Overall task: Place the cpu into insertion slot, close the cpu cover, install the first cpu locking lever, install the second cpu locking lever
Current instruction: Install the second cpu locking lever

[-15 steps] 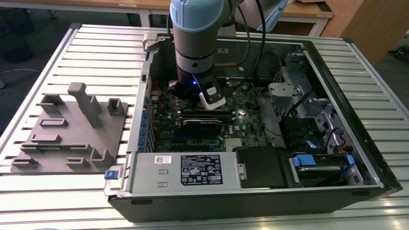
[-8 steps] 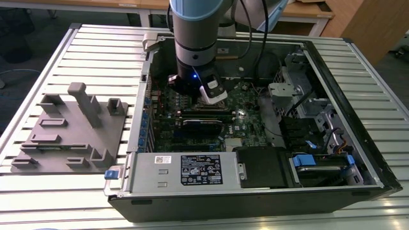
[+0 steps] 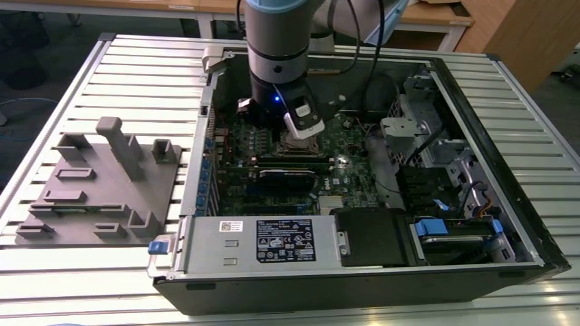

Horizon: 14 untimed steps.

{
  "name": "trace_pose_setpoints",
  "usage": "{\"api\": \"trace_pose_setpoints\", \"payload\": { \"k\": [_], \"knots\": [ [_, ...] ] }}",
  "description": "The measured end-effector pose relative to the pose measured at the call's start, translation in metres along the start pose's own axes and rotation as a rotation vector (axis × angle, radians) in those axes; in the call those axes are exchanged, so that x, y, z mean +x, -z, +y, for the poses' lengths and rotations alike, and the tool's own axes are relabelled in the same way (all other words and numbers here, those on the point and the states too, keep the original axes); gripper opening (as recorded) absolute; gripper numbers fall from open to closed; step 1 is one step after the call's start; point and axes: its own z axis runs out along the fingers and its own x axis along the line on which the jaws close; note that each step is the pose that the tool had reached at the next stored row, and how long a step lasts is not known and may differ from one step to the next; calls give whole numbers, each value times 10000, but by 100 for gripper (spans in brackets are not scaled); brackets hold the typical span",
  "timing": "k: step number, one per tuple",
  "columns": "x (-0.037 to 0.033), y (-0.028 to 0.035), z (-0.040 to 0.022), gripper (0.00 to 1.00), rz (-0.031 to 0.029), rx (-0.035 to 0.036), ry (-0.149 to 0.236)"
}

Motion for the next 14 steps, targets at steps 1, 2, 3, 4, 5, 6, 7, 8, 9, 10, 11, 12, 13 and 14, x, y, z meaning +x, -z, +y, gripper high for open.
{"api": "trace_pose_setpoints", "payload": {
  "k": [1,2,3,4,5,6,7,8,9,10,11,12,13,14],
  "knots": [
    [0,13,3,11,0,0,0],
    [-1,25,5,11,-1,-1,0],
    [-1,35,7,11,-1,-1,0],
    [-1,44,8,11,0,-1,0],
    [-2,53,10,11,0,-1,0],
    [-2,61,12,11,-1,-2,0],
    [-2,70,13,11,-1,0,0],
    [-2,75,14,11,-1,-1,0],
    [-3,76,15,11,-2,1,1],
    [-8,76,15,11,-3,7,-1],
    [-19,76,16,11,-3,14,-5],
    [-33,77,16,11,-2,19,-7],
    [-50,76,17,11,-2,23,-9],
    [-64,75,17,11,-2,30,-9]
  ]
}}
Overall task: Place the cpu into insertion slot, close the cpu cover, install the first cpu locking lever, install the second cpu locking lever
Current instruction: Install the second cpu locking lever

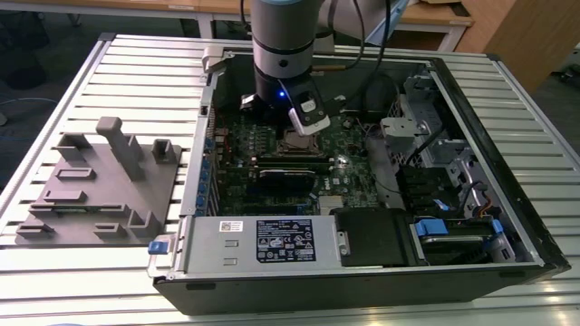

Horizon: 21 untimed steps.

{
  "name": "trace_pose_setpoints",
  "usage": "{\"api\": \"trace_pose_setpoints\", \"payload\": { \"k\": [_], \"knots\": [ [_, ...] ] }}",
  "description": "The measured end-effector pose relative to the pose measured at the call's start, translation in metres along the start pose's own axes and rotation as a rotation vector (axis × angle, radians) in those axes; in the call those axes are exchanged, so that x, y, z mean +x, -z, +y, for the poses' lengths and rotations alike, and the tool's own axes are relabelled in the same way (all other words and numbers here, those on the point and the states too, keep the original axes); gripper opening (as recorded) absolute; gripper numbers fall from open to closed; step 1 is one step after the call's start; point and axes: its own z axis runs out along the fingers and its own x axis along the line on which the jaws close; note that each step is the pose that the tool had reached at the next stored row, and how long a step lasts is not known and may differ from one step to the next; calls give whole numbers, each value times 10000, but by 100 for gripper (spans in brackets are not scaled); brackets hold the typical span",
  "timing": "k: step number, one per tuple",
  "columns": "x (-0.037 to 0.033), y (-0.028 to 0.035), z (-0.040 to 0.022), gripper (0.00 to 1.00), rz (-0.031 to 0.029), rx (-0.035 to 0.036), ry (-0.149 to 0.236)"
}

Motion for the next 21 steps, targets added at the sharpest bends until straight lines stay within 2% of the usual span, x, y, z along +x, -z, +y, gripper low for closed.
{"api": "trace_pose_setpoints", "payload": {
  "k": [10,13,18,21],
  "knots": [
    [-141,-5,6,11,34,98,-4],
    [-147,-3,-1,11,33,147,-5],
    [-148,-8,-19,11,30,178,-7],
    [-148,-32,-25,11,29,190,-14]
  ]
}}
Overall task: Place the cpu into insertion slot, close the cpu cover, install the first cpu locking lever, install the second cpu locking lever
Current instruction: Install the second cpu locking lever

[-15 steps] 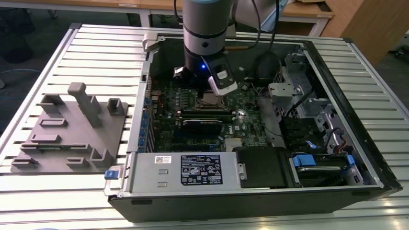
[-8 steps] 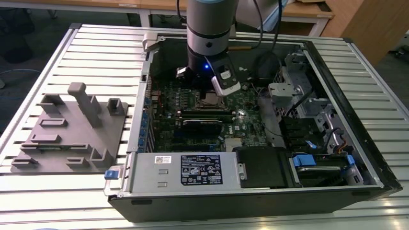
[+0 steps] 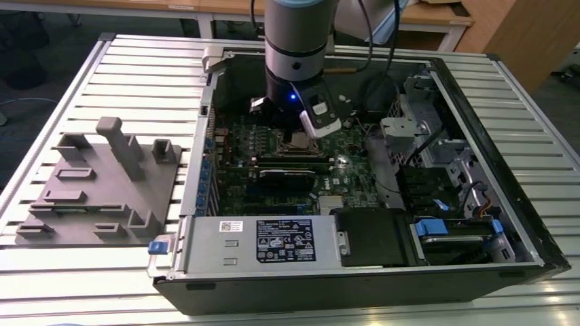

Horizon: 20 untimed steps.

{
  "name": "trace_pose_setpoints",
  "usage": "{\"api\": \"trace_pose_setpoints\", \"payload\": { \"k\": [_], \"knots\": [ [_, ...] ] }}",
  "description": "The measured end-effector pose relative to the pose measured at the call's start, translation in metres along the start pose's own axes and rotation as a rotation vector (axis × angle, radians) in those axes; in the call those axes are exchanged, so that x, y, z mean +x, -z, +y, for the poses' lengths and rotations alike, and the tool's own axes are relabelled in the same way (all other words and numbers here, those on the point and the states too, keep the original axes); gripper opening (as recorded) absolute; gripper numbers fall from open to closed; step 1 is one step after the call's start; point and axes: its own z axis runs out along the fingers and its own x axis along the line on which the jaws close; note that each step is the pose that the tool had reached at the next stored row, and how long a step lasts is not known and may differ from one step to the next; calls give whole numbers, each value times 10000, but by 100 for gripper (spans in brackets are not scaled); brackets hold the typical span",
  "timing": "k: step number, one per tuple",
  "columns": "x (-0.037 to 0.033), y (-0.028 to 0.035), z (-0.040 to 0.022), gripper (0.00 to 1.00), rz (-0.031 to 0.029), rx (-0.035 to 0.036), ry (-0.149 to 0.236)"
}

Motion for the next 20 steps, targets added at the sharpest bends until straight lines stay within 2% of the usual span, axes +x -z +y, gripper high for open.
{"api": "trace_pose_setpoints", "payload": {
  "k": [6,7,12,20],
  "knots": [
    [4,-25,-27,11,-2,0,-12],
    [31,-54,-40,11,-6,1,-27],
    [88,-97,-59,11,-17,3,-71],
    [102,-157,-107,11,-31,4,-144]
  ]
}}
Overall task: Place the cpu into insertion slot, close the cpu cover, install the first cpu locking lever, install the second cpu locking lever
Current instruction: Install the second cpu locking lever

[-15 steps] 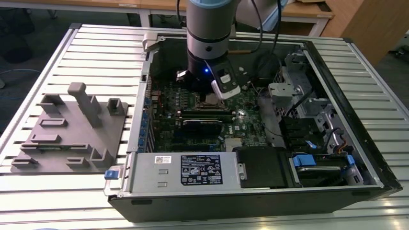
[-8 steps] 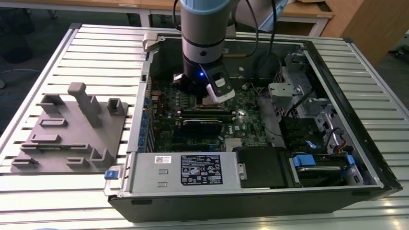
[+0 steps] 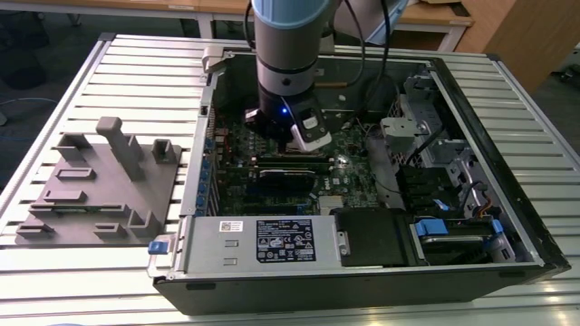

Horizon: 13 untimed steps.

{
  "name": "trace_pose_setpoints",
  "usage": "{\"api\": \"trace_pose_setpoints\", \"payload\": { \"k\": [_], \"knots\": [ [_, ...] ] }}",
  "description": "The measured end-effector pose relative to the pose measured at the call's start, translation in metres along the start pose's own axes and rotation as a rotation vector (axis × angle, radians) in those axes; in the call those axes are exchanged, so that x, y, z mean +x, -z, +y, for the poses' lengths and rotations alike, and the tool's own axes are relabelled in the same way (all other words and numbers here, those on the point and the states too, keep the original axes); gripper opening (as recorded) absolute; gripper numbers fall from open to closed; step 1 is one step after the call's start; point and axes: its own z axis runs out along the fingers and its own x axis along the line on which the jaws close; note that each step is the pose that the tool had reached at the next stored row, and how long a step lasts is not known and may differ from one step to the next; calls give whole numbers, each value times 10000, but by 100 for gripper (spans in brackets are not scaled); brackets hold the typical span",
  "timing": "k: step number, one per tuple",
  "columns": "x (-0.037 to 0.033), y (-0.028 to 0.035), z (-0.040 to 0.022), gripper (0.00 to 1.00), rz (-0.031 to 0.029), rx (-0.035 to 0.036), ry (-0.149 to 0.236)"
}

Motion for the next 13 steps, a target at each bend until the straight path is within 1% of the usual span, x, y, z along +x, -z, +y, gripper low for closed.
{"api": "trace_pose_setpoints", "payload": {
  "k": [9,13],
  "knots": [
    [100,-146,-30,11,-5,1,-32],
    [110,-181,-36,11,-5,-5,-40]
  ]
}}
